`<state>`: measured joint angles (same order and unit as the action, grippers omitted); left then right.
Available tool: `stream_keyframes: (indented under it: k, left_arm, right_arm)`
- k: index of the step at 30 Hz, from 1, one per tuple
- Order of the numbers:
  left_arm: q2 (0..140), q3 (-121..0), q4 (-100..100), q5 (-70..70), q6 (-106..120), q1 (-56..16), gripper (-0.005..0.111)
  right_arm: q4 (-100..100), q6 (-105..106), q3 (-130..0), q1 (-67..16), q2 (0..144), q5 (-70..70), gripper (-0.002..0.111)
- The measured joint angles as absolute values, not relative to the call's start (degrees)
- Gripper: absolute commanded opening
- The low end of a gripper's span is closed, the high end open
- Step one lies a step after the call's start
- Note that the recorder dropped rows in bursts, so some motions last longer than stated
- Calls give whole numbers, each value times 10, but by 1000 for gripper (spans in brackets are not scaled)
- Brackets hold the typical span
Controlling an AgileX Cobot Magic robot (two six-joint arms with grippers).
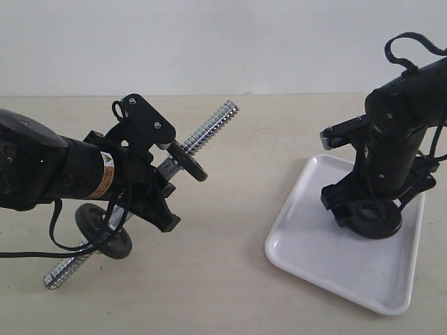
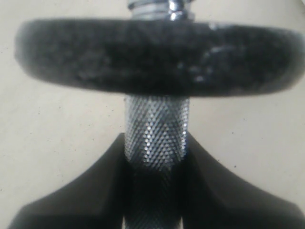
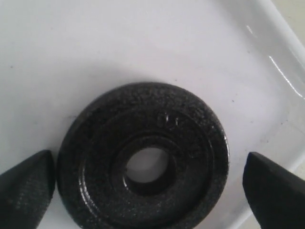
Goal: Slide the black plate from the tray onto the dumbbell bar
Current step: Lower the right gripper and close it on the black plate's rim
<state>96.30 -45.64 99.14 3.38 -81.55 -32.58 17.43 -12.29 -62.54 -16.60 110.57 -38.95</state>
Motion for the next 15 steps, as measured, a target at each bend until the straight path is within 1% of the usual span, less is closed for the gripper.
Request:
stream_keyframes:
  k: [9,15]
  left_arm:
    - [963,-456,991,34,-816,-326,4]
    - [963,-456,991,34,-816,-326,4]
  right_arm:
    - [168,-123,-640,-166,1131,-409,102]
    - [106,-87,-646,-164,1139,-404,102]
